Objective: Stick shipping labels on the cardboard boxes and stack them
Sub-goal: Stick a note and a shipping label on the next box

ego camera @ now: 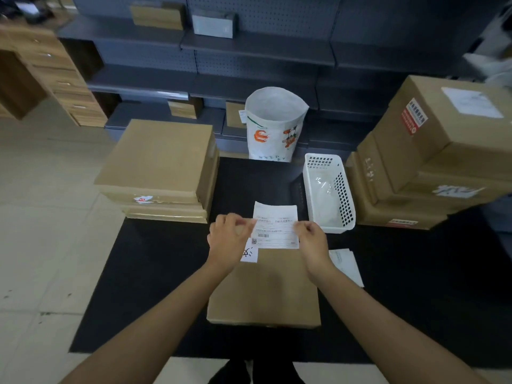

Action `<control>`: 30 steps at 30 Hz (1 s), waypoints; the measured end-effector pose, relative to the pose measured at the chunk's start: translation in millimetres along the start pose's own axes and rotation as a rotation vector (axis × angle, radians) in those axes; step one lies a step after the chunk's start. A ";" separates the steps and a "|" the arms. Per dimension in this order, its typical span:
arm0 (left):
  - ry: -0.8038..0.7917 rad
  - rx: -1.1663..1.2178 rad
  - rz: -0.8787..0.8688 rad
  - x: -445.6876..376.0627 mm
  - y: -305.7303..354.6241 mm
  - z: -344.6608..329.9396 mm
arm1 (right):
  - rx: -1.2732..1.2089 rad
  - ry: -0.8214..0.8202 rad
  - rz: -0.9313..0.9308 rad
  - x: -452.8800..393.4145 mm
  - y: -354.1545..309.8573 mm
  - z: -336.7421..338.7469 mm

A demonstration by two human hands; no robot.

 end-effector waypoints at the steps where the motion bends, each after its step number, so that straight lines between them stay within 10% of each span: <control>1: -0.044 0.040 -0.011 3.4 -6.8 -5.3 | -0.011 0.001 -0.025 2.4 8.1 -0.4; 30: -0.141 -0.318 -0.147 57.7 -23.6 -61.4 | 0.504 0.211 0.054 -12.1 87.0 32.9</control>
Point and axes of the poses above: each hand's wrist, its own x-axis away from the middle knuckle, its own z-axis out of the back of the hand, y = z × x, the point moved 2 cm from there along -x, towards the middle knuckle, and after that the axes turned 15 degrees about -z, right-handed, at the moved point
